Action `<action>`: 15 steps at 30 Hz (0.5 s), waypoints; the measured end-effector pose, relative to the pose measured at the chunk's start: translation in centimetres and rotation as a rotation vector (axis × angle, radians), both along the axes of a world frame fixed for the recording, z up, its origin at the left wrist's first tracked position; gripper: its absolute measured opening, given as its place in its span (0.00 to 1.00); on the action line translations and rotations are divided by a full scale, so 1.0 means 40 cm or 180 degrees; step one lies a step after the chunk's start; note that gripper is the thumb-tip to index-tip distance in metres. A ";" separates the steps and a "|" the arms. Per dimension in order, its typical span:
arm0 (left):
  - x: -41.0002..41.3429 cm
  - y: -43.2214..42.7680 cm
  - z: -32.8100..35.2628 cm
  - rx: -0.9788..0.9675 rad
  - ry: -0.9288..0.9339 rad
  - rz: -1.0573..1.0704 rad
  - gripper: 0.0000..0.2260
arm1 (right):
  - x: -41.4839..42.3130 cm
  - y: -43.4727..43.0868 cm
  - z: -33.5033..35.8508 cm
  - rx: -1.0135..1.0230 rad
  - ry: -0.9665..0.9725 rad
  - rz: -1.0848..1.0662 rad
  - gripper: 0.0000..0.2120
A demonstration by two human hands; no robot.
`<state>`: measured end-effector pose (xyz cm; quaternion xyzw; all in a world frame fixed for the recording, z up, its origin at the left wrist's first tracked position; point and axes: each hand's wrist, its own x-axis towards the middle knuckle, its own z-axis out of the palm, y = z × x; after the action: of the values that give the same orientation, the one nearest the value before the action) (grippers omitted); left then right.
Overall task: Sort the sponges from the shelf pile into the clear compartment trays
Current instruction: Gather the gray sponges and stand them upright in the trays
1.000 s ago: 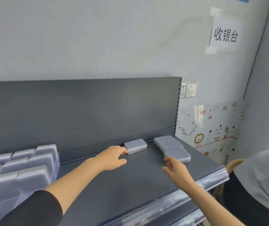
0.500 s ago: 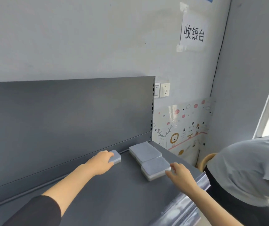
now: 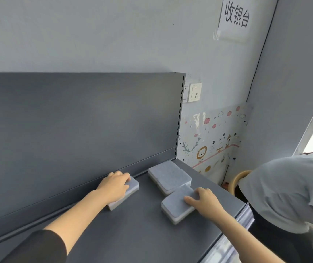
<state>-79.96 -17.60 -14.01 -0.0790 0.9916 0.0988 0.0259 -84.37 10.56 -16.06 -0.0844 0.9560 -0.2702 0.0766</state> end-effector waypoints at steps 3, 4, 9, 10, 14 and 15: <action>0.002 0.005 0.012 0.0334 -0.0139 -0.0033 0.15 | 0.015 -0.005 0.013 -0.0333 -0.0264 0.0137 0.22; 0.003 0.007 0.016 0.0536 -0.0223 -0.0030 0.17 | 0.020 -0.007 0.015 -0.0401 -0.0328 0.0183 0.22; 0.005 0.046 0.029 0.0972 -0.0674 -0.0014 0.32 | 0.054 0.003 0.023 -0.0725 -0.0543 0.0251 0.19; 0.006 0.057 0.033 0.0937 -0.0725 -0.0031 0.29 | 0.060 0.007 0.023 -0.0829 -0.0580 0.0220 0.19; 0.015 0.085 0.044 0.0884 -0.0812 -0.0001 0.21 | 0.090 0.023 0.031 -0.1244 -0.0740 0.0145 0.17; 0.019 0.089 0.046 0.0895 -0.0775 0.0016 0.19 | 0.098 0.027 0.035 -0.1345 -0.0745 0.0152 0.17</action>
<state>-79.20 -14.05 -12.16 -0.0884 0.9574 0.2261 0.1563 -80.45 11.62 -14.68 -0.0892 0.8606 -0.4703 0.1739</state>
